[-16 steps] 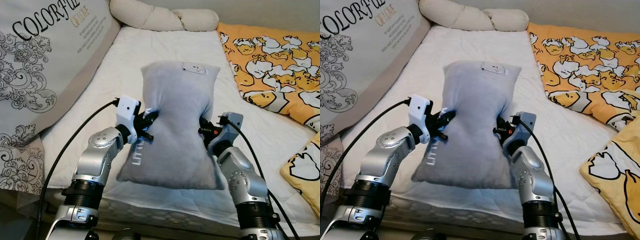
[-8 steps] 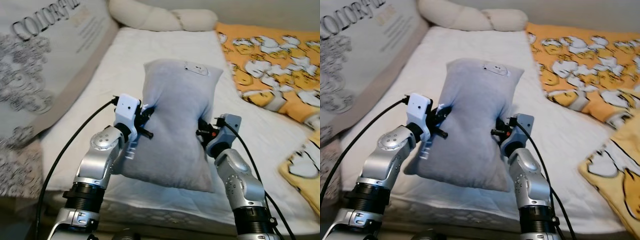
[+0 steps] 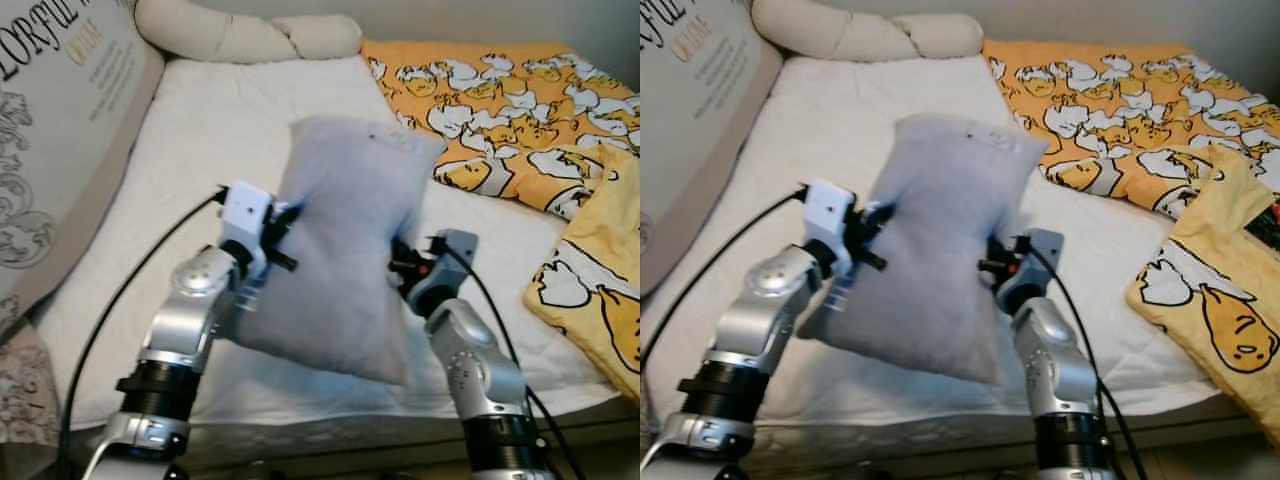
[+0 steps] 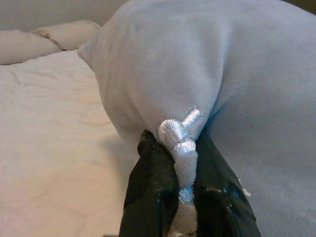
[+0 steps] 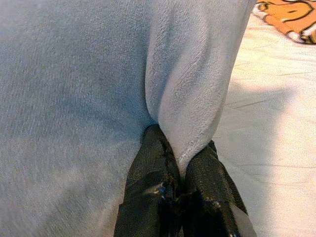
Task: Clean up the room
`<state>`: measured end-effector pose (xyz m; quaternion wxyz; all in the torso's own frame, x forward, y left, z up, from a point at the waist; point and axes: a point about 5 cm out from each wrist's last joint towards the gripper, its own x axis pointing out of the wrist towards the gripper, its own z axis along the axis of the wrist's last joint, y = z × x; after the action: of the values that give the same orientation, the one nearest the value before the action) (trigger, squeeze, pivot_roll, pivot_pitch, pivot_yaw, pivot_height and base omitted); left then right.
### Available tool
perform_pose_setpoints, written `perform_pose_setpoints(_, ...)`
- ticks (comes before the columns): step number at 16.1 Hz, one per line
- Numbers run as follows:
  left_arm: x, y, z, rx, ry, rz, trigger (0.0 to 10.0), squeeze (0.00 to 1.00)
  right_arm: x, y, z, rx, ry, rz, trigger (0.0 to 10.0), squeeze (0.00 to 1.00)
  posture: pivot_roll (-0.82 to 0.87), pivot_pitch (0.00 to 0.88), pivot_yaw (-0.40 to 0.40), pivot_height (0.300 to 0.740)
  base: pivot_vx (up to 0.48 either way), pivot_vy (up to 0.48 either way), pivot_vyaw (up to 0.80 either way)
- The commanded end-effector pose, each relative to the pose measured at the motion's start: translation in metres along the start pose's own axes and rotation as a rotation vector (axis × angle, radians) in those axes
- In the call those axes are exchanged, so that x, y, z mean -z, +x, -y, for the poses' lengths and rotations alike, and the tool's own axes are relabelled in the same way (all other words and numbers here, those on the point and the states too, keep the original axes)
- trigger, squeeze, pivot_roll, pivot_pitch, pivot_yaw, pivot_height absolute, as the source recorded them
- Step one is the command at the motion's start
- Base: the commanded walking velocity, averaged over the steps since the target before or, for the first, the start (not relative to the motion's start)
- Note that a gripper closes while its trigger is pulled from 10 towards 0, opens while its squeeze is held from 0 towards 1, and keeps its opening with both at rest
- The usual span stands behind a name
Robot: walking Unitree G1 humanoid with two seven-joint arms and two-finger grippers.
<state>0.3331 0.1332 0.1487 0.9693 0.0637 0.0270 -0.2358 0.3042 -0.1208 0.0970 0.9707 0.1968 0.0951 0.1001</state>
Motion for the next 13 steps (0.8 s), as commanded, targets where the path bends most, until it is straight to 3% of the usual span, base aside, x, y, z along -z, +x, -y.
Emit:
perform_pose_setpoints(1,-0.0082,0.0013,0.0009,-0.003,0.021,0.036,10.0,0.00,-0.0068,0.0000,0.0048,0.018,-0.004,0.024,10.0,0.00,0.04,0.000,-0.023,0.740,0.000,0.311,0.00)
perform_pose_setpoints(13,-0.0099,0.0014,-0.0040,-0.020,0.022,0.034,10.0,0.00,-0.0057,0.0010,0.0057,0.029,0.008,0.014,10.0,0.00,0.04,0.000,-0.018,0.740,0.000,0.309,0.00)
